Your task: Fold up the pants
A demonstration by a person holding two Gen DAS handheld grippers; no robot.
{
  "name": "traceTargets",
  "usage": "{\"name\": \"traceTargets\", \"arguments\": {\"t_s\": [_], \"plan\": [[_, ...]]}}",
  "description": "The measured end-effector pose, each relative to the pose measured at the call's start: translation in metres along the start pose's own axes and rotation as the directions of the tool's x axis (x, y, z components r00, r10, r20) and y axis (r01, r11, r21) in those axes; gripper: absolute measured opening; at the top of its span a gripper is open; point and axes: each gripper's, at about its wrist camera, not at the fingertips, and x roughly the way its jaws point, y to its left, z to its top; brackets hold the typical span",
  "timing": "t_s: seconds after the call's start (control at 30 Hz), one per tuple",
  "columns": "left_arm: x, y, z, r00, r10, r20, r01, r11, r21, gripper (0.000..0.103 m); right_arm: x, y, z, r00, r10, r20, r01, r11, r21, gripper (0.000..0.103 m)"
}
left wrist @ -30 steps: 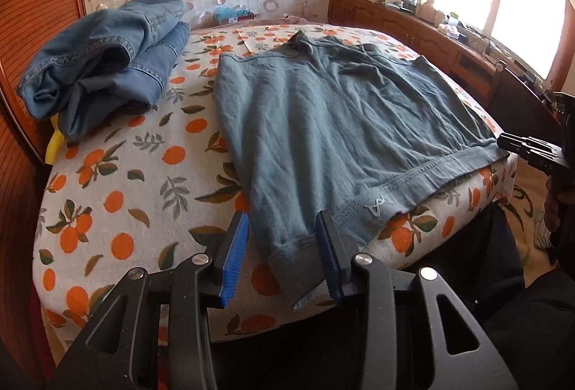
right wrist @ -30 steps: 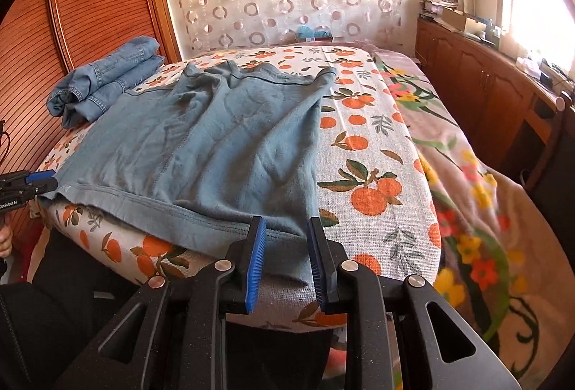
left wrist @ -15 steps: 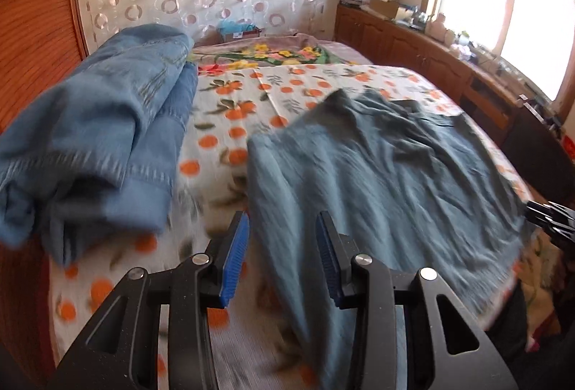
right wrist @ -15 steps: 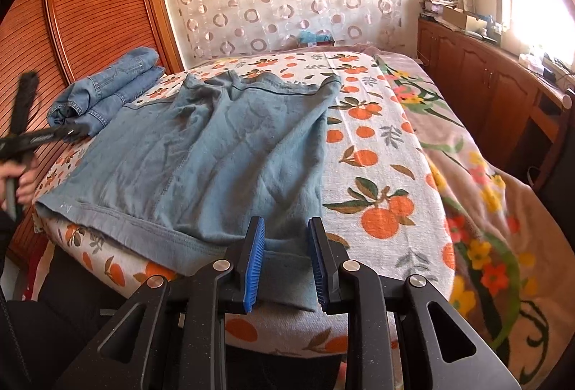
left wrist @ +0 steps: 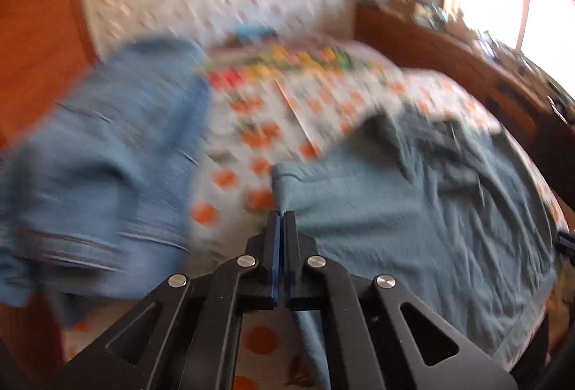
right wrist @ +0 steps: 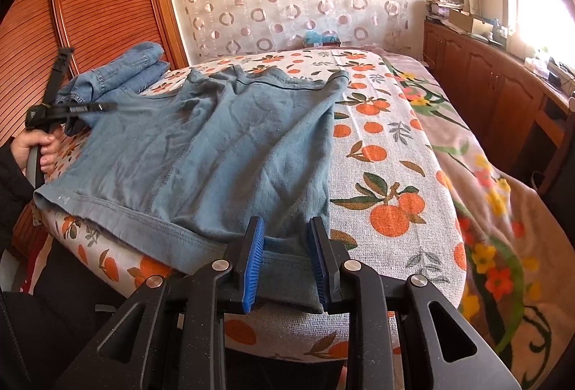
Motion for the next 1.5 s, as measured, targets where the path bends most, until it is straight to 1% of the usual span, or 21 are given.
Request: {"name": "traceTargets", "arguments": {"t_s": [0.03, 0.07, 0.1, 0.17, 0.2, 0.27, 0.33, 0.37, 0.43, 0.47, 0.5, 0.57, 0.67, 0.9, 1.0, 1.2, 1.27, 1.3, 1.33, 1.37, 1.5], "plan": [[-0.01, 0.005, 0.003, 0.999, 0.012, 0.033, -0.012, 1.0, -0.024, 0.002, 0.0, 0.0, 0.0, 1.0, 0.001, 0.001, -0.001, 1.0, 0.001, 0.027], [-0.015, 0.008, 0.006, 0.998, 0.044, 0.04, -0.043, 0.999, -0.026, 0.002, 0.0, 0.0, -0.001, 1.0, 0.001, 0.003, -0.001, 1.0, 0.002, 0.027], [-0.014, 0.009, 0.006, 0.998, 0.059, 0.034, -0.058, 0.998, -0.021, 0.003, 0.0, 0.0, -0.001, 1.0, 0.001, 0.004, -0.001, 1.0, 0.003, 0.027], [-0.008, 0.012, 0.005, 0.996, 0.088, -0.005, -0.088, 0.996, -0.011, 0.004, 0.0, 0.0, -0.001, 1.0, 0.001, 0.004, -0.001, 1.0, 0.004, 0.028], [-0.006, 0.014, 0.003, 0.995, 0.099, -0.022, -0.099, 0.995, -0.014, 0.007, 0.0, 0.0, -0.001, 1.0, 0.001, 0.002, -0.001, 1.0, 0.005, 0.028], [-0.005, 0.016, -0.001, 0.996, 0.081, -0.042, -0.082, 0.996, -0.027, 0.014, 0.0, -0.001, -0.001, 1.0, 0.004, -0.002, -0.004, 1.0, 0.012, 0.028], [-0.01, 0.015, -0.007, 0.998, 0.042, -0.041, -0.043, 0.998, -0.046, 0.026, -0.001, -0.002, 0.0, 1.0, 0.003, -0.009, -0.003, 1.0, 0.026, 0.028], [-0.013, 0.012, -0.01, 0.999, 0.027, -0.036, -0.029, 0.999, -0.046, 0.03, -0.002, -0.002, 0.001, 1.0, -0.001, -0.011, 0.001, 0.999, 0.033, 0.028], [-0.023, 0.002, -0.018, 1.0, -0.005, -0.023, 0.005, 1.0, -0.03, 0.046, -0.005, -0.002, 0.002, 1.0, -0.006, -0.01, 0.006, 0.999, 0.044, 0.028], [-0.028, -0.004, -0.023, 1.0, -0.019, -0.015, 0.019, 1.0, -0.018, 0.047, -0.007, -0.002, 0.002, 1.0, -0.005, -0.01, 0.006, 0.999, 0.047, 0.028], [-0.033, -0.008, -0.027, 1.0, -0.026, -0.012, 0.026, 1.0, -0.011, 0.047, -0.008, -0.002, 0.002, 1.0, -0.002, -0.01, 0.003, 0.999, 0.051, 0.029], [-0.042, -0.017, -0.036, 0.999, -0.037, -0.011, 0.037, 0.999, 0.006, 0.047, -0.012, -0.002, 0.002, 1.0, -0.003, -0.011, 0.004, 0.998, 0.057, 0.035], [-0.054, -0.03, -0.052, 0.998, -0.067, -0.015, 0.067, 0.998, 0.014, 0.047, -0.016, -0.004, 0.0, 1.0, -0.006, -0.012, 0.007, 0.998, 0.067, 0.038], [-0.067, -0.044, -0.083, 0.995, -0.091, -0.036, 0.092, 0.996, 0.009, 0.047, -0.021, -0.008, -0.005, 0.999, 0.0, -0.035, 0.003, 0.995, 0.099, 0.038], [-0.068, -0.047, -0.094, 0.994, -0.092, -0.051, 0.093, 0.996, 0.011, 0.047, -0.021, -0.009, -0.007, 0.998, -0.01, -0.057, 0.016, 0.994, 0.108, 0.038], [-0.072, -0.043, -0.113, 0.995, -0.069, -0.073, 0.069, 0.998, -0.001, 0.047, -0.024, -0.008, -0.005, 0.998, -0.011, -0.066, 0.02, 0.992, 0.129, 0.038], [-0.073, -0.041, -0.118, 0.995, -0.06, -0.078, 0.06, 0.998, -0.004, 0.047, -0.023, -0.008, -0.004, 0.998, 0.011, -0.064, -0.002, 0.991, 0.13, 0.022], [-0.074, -0.04, -0.12, 0.995, -0.059, -0.077, 0.058, 0.998, -0.007, 0.047, -0.024, -0.007, -0.002, 0.998, 0.006, -0.059, 0.001, 0.991, 0.132, 0.018], [-0.077, -0.039, -0.122, 0.995, -0.061, -0.074, 0.06, 0.998, -0.014, 0.047, -0.025, -0.007, 0.0, 0.998, 0.025, -0.05, -0.018, 0.991, 0.133, 0.011], [-0.079, -0.037, -0.124, 0.996, -0.06, -0.071, 0.059, 0.998, -0.021, 0.047, -0.025, -0.006, 0.003, 0.998, 0.047, -0.039, -0.042, 0.99, 0.134, 0.009], [-0.087, -0.029, -0.125, 0.997, -0.057, -0.056, 0.055, 0.998, -0.041, 0.047, -0.026, 0.01, 0.024, 0.997, 0.076, 0.007, -0.077, 0.993, 0.093, 0.008]]}}
